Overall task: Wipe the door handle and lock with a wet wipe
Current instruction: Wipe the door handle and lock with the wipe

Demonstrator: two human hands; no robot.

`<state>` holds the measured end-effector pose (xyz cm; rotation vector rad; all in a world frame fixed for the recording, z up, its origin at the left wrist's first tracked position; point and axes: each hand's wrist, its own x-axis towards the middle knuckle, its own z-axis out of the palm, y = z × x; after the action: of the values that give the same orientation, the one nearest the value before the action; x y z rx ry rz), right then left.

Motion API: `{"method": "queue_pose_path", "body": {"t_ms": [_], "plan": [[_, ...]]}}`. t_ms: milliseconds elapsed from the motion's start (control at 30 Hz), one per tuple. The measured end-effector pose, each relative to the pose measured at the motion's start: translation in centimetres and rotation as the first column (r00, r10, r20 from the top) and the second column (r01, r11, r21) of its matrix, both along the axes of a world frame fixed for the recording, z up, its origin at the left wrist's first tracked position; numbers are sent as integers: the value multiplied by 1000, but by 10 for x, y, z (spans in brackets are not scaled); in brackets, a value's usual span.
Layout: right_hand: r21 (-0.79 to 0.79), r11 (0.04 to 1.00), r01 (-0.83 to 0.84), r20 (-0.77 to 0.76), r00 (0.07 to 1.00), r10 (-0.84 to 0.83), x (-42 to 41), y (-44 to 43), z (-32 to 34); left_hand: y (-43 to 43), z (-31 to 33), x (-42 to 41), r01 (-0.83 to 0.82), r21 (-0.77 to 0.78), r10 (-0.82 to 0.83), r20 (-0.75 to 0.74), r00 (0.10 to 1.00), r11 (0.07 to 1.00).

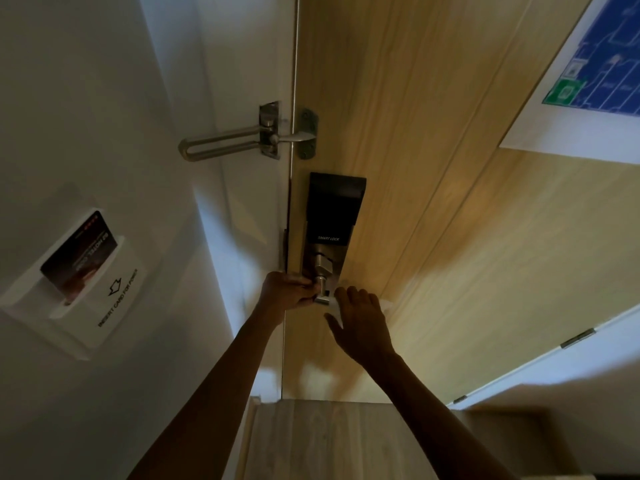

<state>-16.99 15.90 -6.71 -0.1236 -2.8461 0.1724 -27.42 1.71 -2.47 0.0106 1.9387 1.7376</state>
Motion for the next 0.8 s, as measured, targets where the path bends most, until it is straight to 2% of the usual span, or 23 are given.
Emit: {"method": "queue_pose_path", "body": {"t_ms": [200, 300, 533, 800], "plan": [[-96, 994, -54, -37, 998, 51, 17, 17, 9, 0, 1, 1, 1, 25, -1, 10, 1000, 1000], [-94, 994, -58, 12, 998, 59, 23, 24, 11, -1, 2, 2, -19, 48, 18, 27, 999, 999], [59, 992, -116, -88, 989, 121, 25, 17, 5, 1, 1, 6, -45, 71, 43, 34, 998, 996], [16, 994, -109, -115, 987, 110, 17, 18, -1, 1, 3, 8, -36, 58, 36, 8, 999, 998]]}}
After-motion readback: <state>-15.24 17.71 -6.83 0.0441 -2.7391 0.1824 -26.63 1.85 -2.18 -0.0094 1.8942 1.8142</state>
